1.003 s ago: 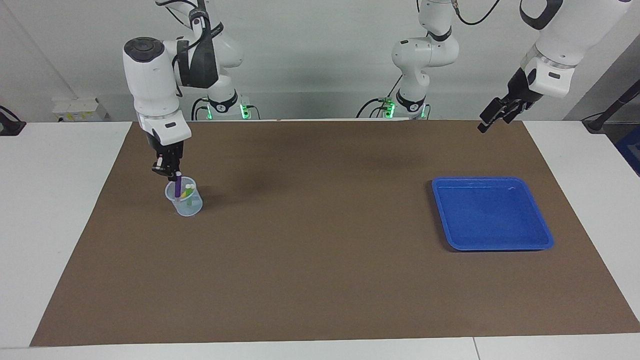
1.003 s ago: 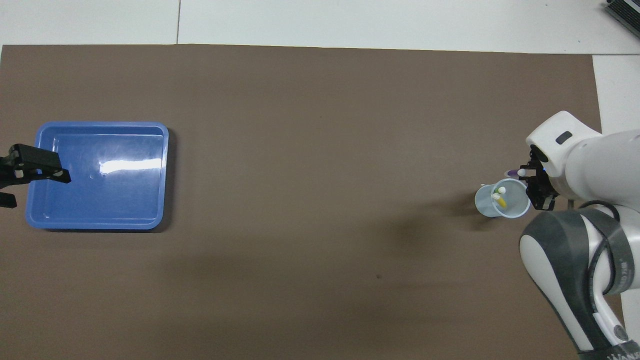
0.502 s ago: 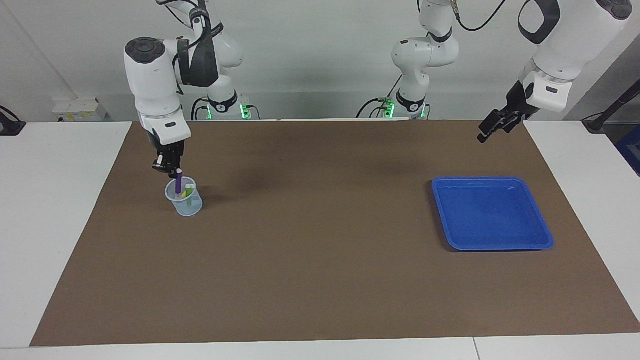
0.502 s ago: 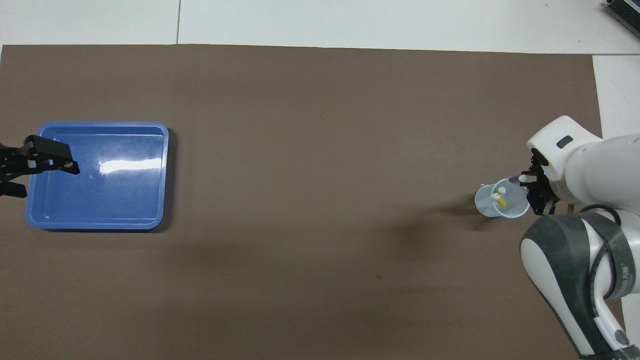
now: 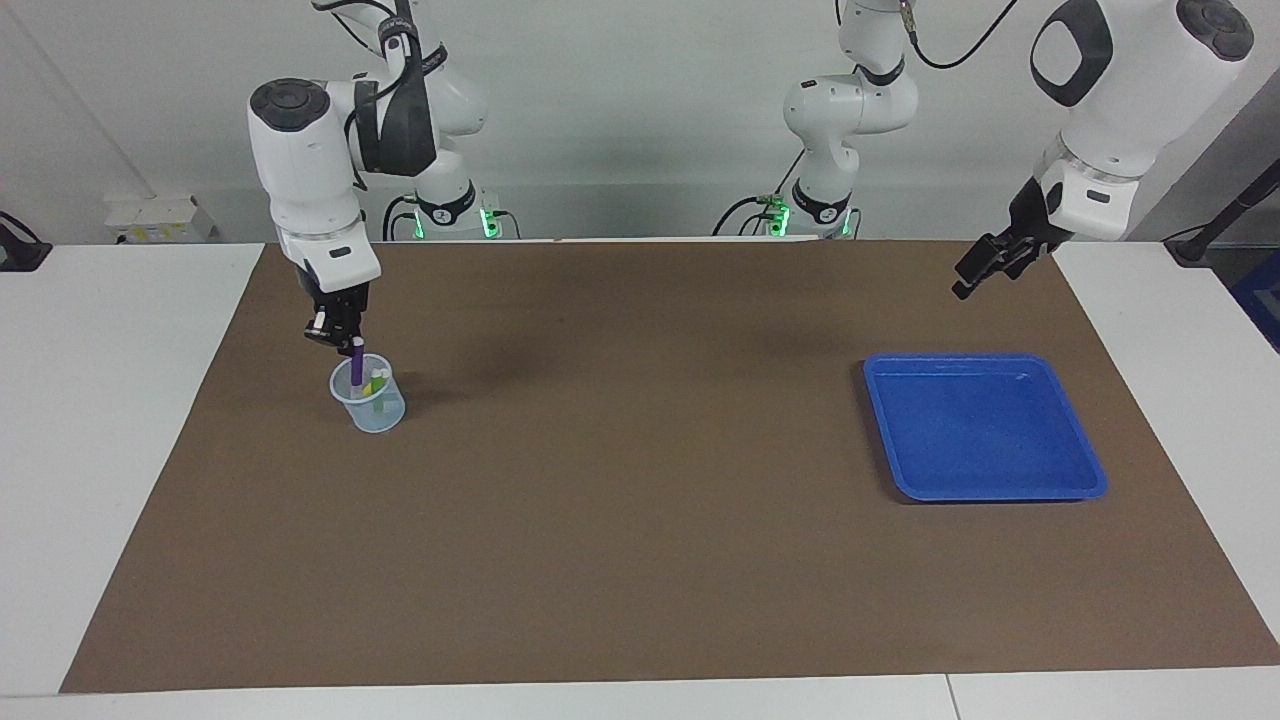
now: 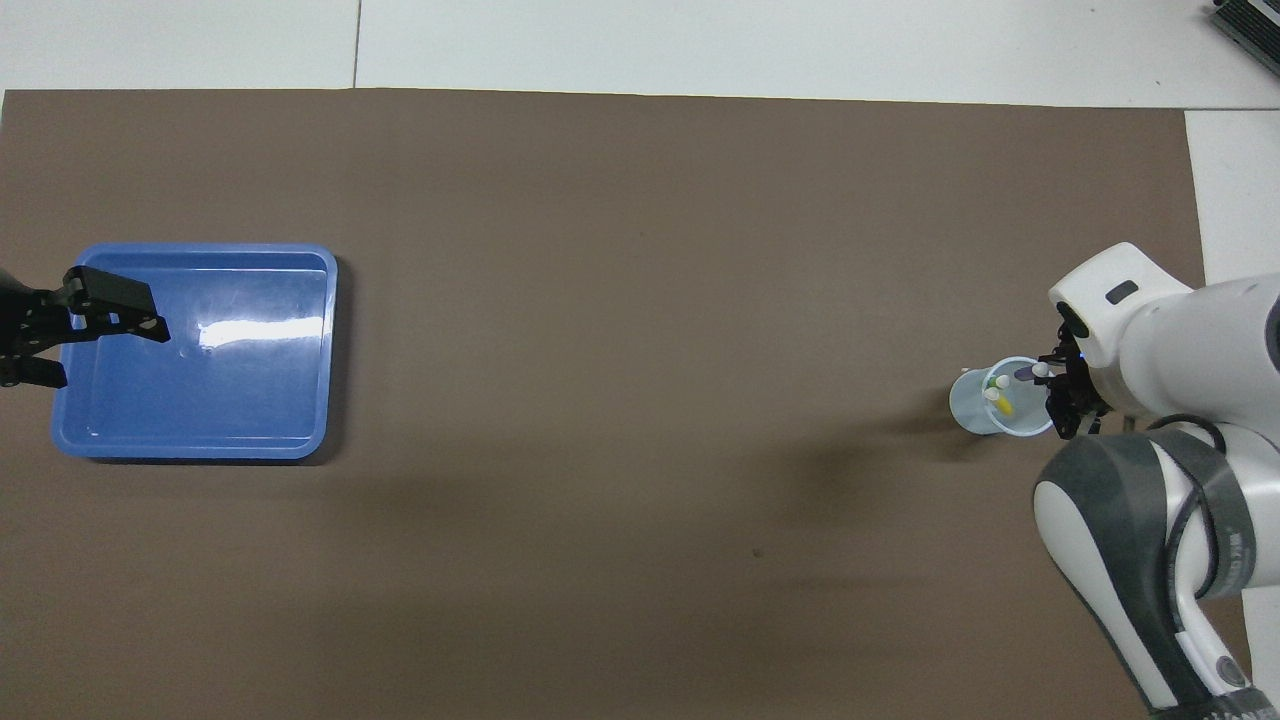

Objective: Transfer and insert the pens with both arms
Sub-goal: 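Insert the purple pen into the cup with the right gripper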

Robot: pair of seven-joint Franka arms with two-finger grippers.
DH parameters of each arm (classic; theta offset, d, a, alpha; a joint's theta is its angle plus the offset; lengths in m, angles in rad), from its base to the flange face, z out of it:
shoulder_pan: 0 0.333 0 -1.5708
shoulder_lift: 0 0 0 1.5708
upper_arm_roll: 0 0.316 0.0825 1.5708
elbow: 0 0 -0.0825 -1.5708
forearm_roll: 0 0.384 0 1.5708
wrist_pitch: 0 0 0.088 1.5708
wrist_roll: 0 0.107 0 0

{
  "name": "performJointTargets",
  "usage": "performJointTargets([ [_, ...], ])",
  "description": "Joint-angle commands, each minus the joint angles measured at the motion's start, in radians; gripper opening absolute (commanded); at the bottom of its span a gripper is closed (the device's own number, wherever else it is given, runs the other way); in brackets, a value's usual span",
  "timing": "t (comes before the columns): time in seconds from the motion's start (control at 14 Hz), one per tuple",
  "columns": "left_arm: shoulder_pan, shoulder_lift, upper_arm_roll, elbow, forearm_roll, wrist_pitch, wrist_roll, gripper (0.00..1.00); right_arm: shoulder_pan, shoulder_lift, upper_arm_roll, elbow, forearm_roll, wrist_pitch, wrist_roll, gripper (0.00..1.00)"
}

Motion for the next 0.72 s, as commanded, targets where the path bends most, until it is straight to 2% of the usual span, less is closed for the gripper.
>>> performJointTargets([
  [0.0,-0.008,-0.001,-0.002,0.04,0.05,-0.035,0.008,1.0,-0.011,-0.012,0.011,-0.023,-0.001,0.017,0.022,0.0],
  [0.21,-0.007,0.016,-0.007,0.072,0.071,-0.059,0.011,1.0,-0.02,0.005,0.01,-0.026,-0.001,0.029,0.022,0.06],
  [0.29,-0.007,0.015,-0.007,0.072,0.071,-0.062,0.011,1.0,-0.026,0.013,0.011,-0.03,-0.001,0.057,0.017,0.11],
  [0.43,-0.008,0.016,-0.008,0.072,0.065,-0.059,0.011,1.0,-0.036,0.019,0.011,-0.039,-0.001,0.075,0.014,0.12],
  [0.5,-0.008,0.015,-0.008,0.071,0.062,-0.059,0.014,1.0,-0.034,0.018,0.011,-0.041,-0.001,0.075,0.016,0.18],
  [0.57,-0.008,0.012,-0.008,0.065,0.061,-0.056,0.025,1.0,-0.034,0.019,0.011,-0.043,-0.001,0.075,0.017,0.32],
  [0.64,-0.007,0.012,-0.008,0.06,0.061,-0.045,0.042,1.0,-0.034,0.019,0.011,-0.044,-0.001,0.077,0.022,0.42],
])
